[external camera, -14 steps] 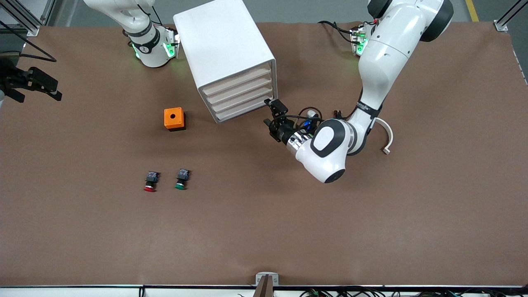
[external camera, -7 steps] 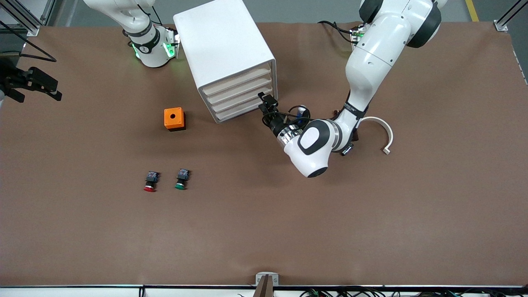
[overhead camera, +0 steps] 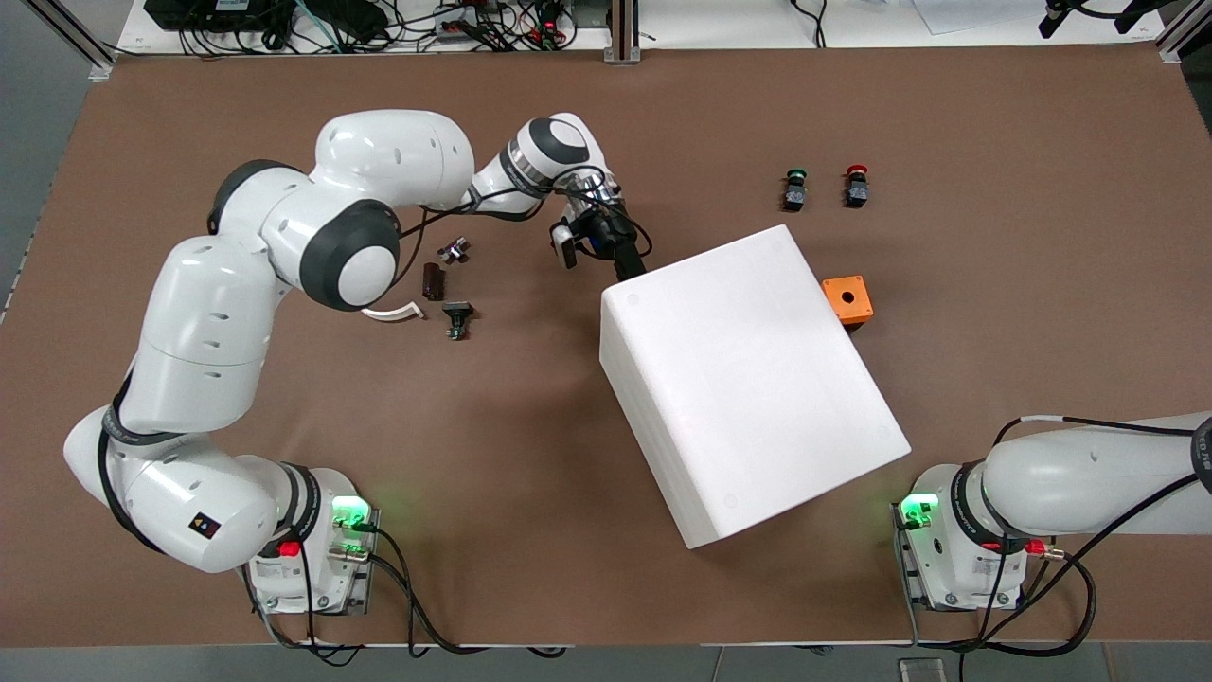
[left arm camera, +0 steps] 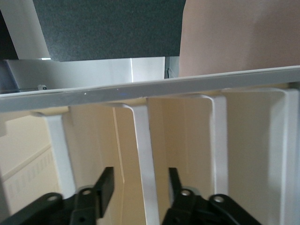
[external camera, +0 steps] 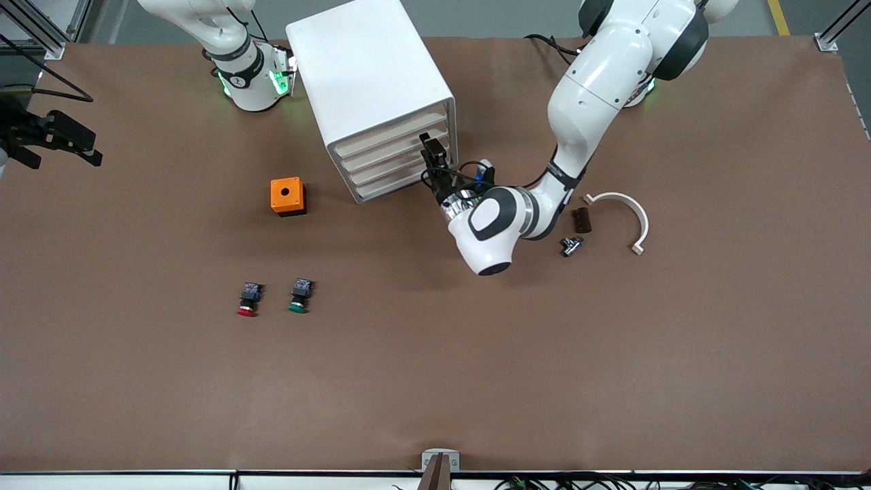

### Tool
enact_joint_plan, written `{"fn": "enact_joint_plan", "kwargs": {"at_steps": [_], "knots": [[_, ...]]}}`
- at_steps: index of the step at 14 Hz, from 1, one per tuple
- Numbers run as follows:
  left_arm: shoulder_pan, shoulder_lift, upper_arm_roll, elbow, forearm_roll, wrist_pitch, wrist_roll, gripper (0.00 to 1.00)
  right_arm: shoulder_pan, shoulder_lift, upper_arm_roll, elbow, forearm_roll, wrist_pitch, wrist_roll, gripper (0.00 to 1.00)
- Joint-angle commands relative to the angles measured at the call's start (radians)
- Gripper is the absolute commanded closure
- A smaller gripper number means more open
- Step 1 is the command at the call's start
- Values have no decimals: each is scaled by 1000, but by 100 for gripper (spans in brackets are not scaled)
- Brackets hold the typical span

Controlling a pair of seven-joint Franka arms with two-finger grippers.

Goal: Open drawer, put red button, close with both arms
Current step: 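Hook the left gripper onto the drawer edge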

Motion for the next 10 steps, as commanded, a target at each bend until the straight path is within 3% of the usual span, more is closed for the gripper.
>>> {"fn": "enact_joint_plan", "kwargs": {"at_steps": [1, 4, 10], "knots": [[-35, 7, 3, -2, -26, -18, -21, 58, 8, -7, -4, 7, -11, -14, 5, 0], [-66, 9, 5, -2, -25, -45, -22, 81, 7, -7, -4, 7, -13, -14, 5, 0], [-46, 32, 11, 4, -34, -45, -74, 96, 7, -6, -4, 10, -14, -14, 3, 0]]}}
